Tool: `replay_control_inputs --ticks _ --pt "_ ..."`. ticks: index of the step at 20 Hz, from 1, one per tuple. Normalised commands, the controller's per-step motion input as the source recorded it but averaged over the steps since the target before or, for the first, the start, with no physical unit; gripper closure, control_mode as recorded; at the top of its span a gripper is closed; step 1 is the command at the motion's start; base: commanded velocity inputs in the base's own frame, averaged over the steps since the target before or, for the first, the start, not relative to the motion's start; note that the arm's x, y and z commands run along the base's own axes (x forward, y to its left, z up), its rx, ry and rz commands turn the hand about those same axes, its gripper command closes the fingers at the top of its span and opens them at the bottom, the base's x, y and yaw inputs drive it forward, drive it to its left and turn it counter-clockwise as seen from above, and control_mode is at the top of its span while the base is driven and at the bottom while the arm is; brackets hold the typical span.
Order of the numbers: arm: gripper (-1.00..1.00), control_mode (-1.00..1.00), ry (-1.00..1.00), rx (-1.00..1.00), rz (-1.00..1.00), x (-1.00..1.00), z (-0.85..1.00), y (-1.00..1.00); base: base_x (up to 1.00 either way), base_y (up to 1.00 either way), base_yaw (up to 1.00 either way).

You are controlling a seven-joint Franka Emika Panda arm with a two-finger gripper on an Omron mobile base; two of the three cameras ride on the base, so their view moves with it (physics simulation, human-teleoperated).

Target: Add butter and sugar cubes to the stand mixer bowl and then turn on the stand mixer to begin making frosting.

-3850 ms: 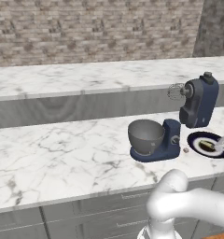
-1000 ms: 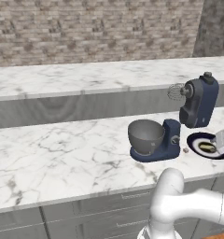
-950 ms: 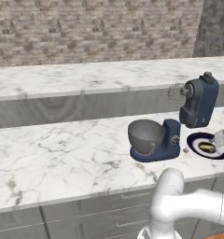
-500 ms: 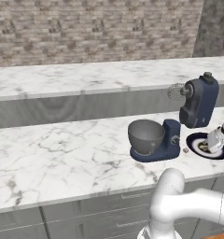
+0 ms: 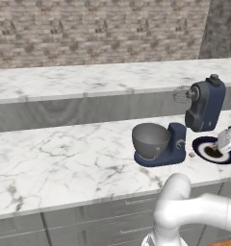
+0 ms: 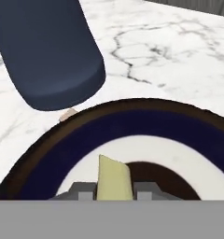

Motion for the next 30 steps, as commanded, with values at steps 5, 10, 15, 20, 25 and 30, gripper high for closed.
replay_control_inputs --ticks 5,10,15,20,25,30 --pt "1.00 -1.00 0.06 0.01 -0.12 -0.49 1.00 -0.02 0.00 0.00 0.00" --pt "1.00 -1.00 0.16 0.00 -0.17 -0.79 0.81 0.00 0.00 0.00 0.00" --pt "1.00 -1.00 0.14 -0.03 -0.20 -1.00 0.36 0.06 0.00 0.00 0.00" --pt "1.00 -1.00 0.11 0.00 -0.26 -1.00 0.26 0.64 0.00 0.00 0.00" --pt "1.00 -1.00 0.11 -0.04 -0.24 -0.58 0.28 1.00 0.00 0.00 0.00" --pt "1.00 -1.00 0.18 -0.10 -0.21 -0.02 0.26 1.00 0.00 0.00 0.00"
